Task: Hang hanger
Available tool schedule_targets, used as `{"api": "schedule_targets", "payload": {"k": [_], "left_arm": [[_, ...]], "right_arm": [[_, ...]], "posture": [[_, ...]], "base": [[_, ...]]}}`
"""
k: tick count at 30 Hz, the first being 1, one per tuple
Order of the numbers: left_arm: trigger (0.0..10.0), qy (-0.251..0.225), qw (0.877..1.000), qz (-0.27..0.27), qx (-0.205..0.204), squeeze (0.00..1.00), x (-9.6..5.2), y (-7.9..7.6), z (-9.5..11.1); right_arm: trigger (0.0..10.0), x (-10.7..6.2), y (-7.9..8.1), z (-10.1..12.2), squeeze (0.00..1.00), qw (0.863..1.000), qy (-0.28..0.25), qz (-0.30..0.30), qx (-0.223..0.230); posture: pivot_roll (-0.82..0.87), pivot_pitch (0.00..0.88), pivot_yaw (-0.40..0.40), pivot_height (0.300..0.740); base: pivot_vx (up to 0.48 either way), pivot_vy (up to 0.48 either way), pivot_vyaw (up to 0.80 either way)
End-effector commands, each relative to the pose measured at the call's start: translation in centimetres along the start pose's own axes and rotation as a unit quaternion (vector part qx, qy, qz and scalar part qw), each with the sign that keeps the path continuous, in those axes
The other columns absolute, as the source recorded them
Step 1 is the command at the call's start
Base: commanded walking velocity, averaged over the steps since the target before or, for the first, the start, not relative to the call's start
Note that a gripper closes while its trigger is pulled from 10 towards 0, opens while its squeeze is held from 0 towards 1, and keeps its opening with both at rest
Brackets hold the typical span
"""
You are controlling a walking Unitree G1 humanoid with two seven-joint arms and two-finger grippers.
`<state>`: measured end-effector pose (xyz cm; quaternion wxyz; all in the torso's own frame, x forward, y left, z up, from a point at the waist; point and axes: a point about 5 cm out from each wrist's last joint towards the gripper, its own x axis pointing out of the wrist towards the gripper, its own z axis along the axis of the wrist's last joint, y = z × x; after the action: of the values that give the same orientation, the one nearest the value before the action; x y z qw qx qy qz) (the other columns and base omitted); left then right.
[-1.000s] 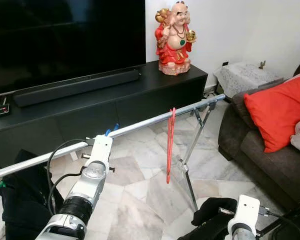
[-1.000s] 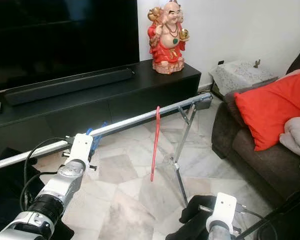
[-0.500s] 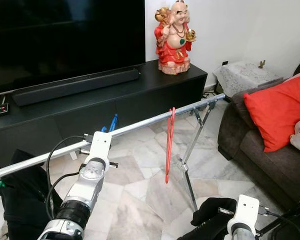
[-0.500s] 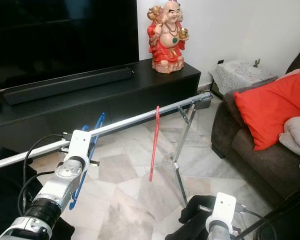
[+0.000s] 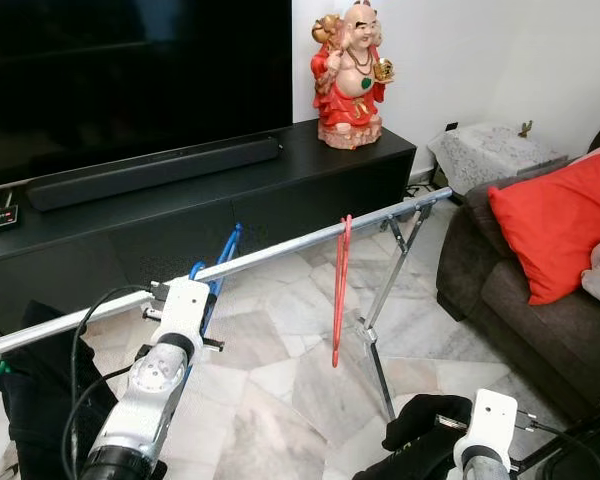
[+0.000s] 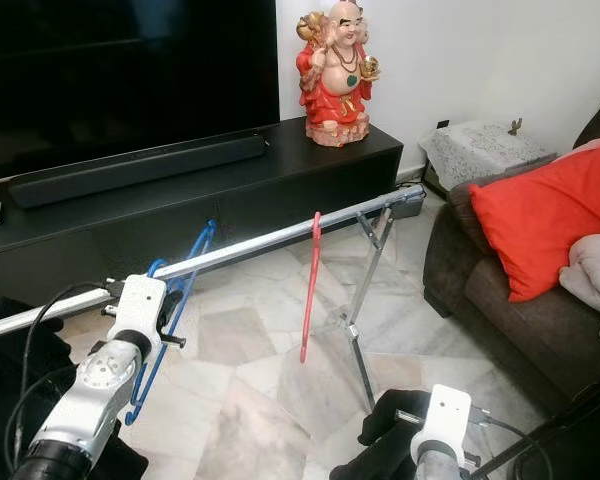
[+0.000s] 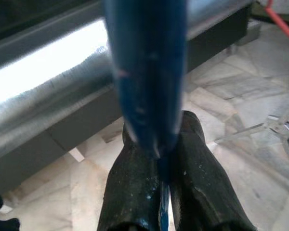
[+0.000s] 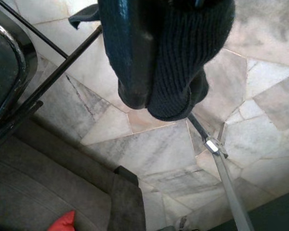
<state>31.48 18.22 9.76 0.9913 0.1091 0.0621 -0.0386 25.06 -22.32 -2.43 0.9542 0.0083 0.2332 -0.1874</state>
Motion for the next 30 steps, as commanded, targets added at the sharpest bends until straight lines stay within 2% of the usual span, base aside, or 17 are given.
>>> {"api": "schedule_targets", "payload": {"k": [1, 5, 6, 8, 9, 10, 11, 17, 23, 30], "left_arm": [[0.0, 0.001, 1.0, -0.01, 0.012, 0.0, -0.5, 0.2, -0.1], [0.0, 0.024, 0.999, -0.022, 0.037, 0.0, -1.8, 0.5, -1.8], [0.5, 0.032, 0.998, -0.029, 0.039, 0.0, -2.1, 0.5, -2.3], [0.5, 0.036, 0.998, -0.031, 0.039, 0.0, -2.2, 0.5, -2.4], [4.6, 0.049, 0.997, -0.039, 0.044, 0.0, -2.5, 0.4, -3.1], [4.6, 0.049, 0.997, -0.039, 0.044, 0.0, -2.5, 0.4, -3.1], [10.0, 0.076, 0.995, -0.051, 0.048, 0.0, -3.1, 0.1, -4.4], [10.0, 0.092, 0.994, -0.055, 0.036, 0.0, -3.5, -0.3, -5.4], [10.0, 0.096, 0.994, -0.044, 0.012, 0.0, -3.8, -0.6, -5.7], [10.0, 0.096, 0.995, -0.041, 0.004, 0.0, -4.0, -0.6, -5.7]], "right_arm": [[10.0, 0.1, 0.0, 0.3, 0.0, 1.0, -0.008, 0.001, -0.002], [10.0, 0.1, 0.0, 0.2, 0.0, 1.0, -0.007, 0.002, -0.004], [10.0, 0.1, 0.0, 0.2, 0.0, 1.0, -0.007, 0.002, -0.005], [10.0, 0.1, 0.0, 0.2, 0.0, 1.0, -0.007, 0.002, -0.005], [10.0, 0.1, 0.0, 0.3, 0.0, 1.0, -0.008, 0.002, -0.005], [10.0, 0.1, 0.0, 0.3, 0.0, 1.0, -0.008, 0.002, -0.005], [10.0, 0.1, -0.1, 0.3, 0.0, 1.0, -0.009, 0.002, -0.006], [10.0, 0.2, -0.3, 0.6, 0.0, 1.0, -0.013, 0.001, -0.008], [10.0, 0.4, -0.2, 1.2, 0.0, 1.0, -0.022, 0.0, -0.004], [10.0, 0.4, 0.1, 1.4, 0.0, 1.0, -0.027, 0.002, 0.0]], "posture": [[0.1, 0.0, 0.008, 0.74], [0.09, 0.0, 0.01, 0.74], [0.09, 0.0, 0.01, 0.74], [0.09, 0.0, 0.01, 0.74], [0.09, 0.0, 0.012, 0.74], [0.09, 0.0, 0.012, 0.74], [0.09, 0.0, 0.012, 0.74], [0.08, 0.0, 0.011, 0.74], [0.09, 0.0, 0.005, 0.74], [0.09, 0.006, 0.007, 0.74]], "base": [[0.0, 0.0, 0.0], [0.0, 0.0, 0.0], [0.0, 0.0, 0.0], [0.0, 0.0, 0.0], [0.0, 0.0, 0.0], [0.0, 0.0, 0.0], [0.0, 0.0, 0.0], [0.0, 0.0, 0.0], [0.0, 0.0, 0.0], [0.0, 0.0, 0.0]]}}
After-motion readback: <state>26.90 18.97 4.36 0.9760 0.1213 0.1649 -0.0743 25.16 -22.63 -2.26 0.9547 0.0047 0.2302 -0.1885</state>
